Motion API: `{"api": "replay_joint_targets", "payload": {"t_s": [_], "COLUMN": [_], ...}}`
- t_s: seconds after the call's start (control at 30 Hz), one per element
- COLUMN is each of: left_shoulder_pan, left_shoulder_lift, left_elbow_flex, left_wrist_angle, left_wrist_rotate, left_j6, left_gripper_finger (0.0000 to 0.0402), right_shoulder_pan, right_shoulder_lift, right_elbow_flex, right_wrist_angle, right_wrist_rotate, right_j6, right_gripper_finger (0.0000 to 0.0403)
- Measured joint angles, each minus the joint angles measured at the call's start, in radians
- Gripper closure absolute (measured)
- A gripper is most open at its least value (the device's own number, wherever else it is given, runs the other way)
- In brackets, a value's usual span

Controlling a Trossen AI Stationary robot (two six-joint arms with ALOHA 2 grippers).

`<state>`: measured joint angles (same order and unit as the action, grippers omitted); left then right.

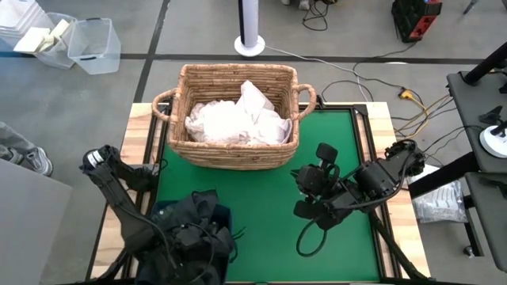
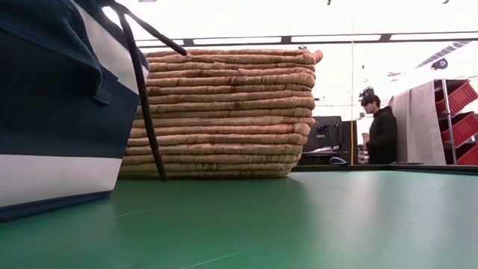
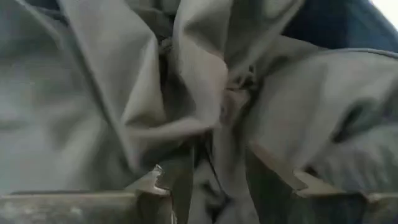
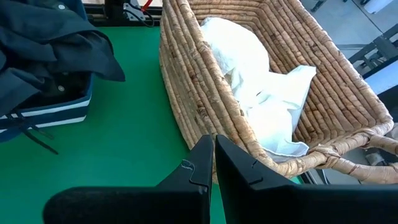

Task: Sort clothes
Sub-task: Put the black shorts into the laundry bin

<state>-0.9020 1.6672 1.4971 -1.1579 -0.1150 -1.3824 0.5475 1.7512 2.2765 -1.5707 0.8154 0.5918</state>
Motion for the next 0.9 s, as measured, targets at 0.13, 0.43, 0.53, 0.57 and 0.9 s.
{"api": "replay_joint_targets", "payload": {"t_s": [0.13,0.43,0.53,0.57,0.9], "left_shoulder_pan": [0.0,0.04,0.099,0.124,0.341], "left_shoulder_lift": [0.0,-0.007,-0.049,-0.06,-0.156], "left_elbow_flex": [0.088,0.277,0.254,0.245,0.085], "left_wrist_angle": [-0.105,-0.424,-0.378,-0.379,-0.404], "left_wrist_rotate": [0.0,-0.285,-0.317,-0.336,-0.341], "left_j6": [0.031,0.074,0.164,0.176,0.285], "left_gripper_finger": [0.0276,0.0289,0.0314,0.0326,0.0373], "right_shoulder_pan": [-0.005,-0.011,-0.015,-0.016,-0.018], "right_shoulder_lift": [0.0,-0.002,-0.003,-0.003,-0.003], "right_elbow_flex": [0.0,0.0,0.0,0.0,0.0], "right_wrist_angle": [0.0,0.0,0.0,0.0,0.0], "right_wrist_rotate": [0.0,0.033,0.036,0.041,0.044], "right_j6": [0.0,-0.006,-0.008,-0.008,-0.008], "right_gripper_finger": [0.039,0.039,0.039,0.039,0.039]}}
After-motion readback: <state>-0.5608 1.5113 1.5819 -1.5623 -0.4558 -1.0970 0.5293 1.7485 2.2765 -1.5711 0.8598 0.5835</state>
